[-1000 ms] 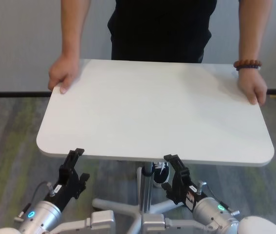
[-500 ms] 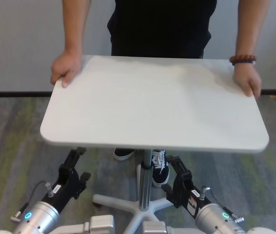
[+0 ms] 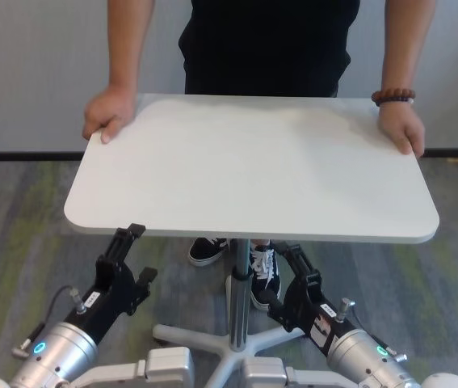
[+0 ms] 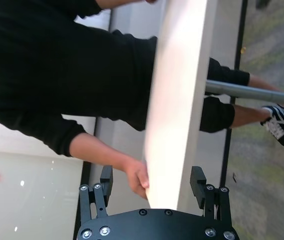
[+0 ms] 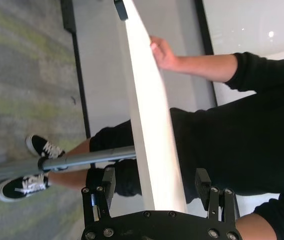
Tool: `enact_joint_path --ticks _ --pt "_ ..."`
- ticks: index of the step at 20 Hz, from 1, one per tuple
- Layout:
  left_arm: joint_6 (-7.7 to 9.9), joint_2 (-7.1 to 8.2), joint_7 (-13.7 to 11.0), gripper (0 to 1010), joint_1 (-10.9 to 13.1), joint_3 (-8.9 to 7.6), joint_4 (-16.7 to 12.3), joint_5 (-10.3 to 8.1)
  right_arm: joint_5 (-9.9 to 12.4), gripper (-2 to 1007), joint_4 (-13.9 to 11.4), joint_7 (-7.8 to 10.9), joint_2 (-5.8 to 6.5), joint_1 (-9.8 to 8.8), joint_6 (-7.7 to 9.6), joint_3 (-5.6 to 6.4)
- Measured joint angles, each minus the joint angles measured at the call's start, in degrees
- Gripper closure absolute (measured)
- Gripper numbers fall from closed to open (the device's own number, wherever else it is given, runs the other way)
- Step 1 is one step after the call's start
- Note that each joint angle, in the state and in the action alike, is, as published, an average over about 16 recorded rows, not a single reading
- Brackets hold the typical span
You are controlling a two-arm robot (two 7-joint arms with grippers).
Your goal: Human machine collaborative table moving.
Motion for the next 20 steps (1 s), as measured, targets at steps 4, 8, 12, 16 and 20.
enact_joint_path --ticks 4,8,12,16,20 --pt "-0.52 0.29 -0.05 8 1.1 -1.0 -2.77 -0.85 1.12 0 -1.14 -1.33 -0.1 -0.51 -1.83 0.85" --pt "-1.36 -0.24 -0.44 8 2.06 -2.45 -4.51 -3.28 2.32 0 -1.93 -3.41 -0.46 -0.98 -3.59 1.7" --pt "-3.06 -1.89 -2.72 8 2.45 -4.79 -4.71 -10.05 4.99 0 -1.17 -6.67 -1.56 -1.33 -7.04 2.88" --pt "-4.65 -4.24 -6.29 9 2.13 -7.6 -3.71 -19.39 8.91 0 1.3 -10.15 -3.35 -1.22 -12.3 4.15" --pt "-5.93 -6.7 -10.97 8 1.66 -10.66 -2.53 -29.82 13.79 0 4.7 -13.41 -5.43 -0.82 -18.87 5.48"
